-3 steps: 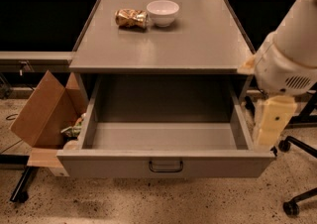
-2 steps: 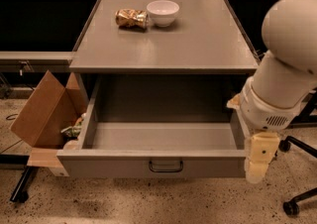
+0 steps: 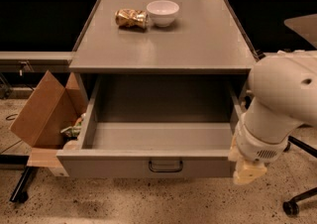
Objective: Close top drawer
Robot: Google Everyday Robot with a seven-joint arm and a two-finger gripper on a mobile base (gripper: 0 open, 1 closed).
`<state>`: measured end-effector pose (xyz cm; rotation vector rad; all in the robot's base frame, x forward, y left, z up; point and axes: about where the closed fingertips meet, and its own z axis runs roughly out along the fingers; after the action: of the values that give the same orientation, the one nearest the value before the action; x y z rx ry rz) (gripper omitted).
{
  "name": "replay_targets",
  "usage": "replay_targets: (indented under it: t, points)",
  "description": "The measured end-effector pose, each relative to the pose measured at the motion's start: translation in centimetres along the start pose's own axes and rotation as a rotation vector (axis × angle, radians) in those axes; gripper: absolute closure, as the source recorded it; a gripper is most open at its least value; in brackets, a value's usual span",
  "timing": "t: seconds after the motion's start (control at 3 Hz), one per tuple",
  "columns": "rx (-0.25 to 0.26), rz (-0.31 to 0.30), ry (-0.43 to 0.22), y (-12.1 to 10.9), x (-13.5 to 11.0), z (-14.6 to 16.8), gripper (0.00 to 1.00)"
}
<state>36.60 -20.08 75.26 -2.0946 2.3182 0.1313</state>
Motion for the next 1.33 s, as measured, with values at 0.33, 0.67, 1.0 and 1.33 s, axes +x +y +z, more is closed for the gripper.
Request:
replay_targets:
  t: [0.33,0.67,1.0,1.33]
  points:
    - [-0.037,0.014,0.01,1.3,0.4,4.0,0.73]
    - [-0.044,0.015,0.012,1.6,0.5,4.6,1.0]
    - [-0.044,0.015,0.012,1.6,0.5,4.6,1.0]
    - [-0.056,-0.028,-0.016,0.8,0.6,7.5,1.0]
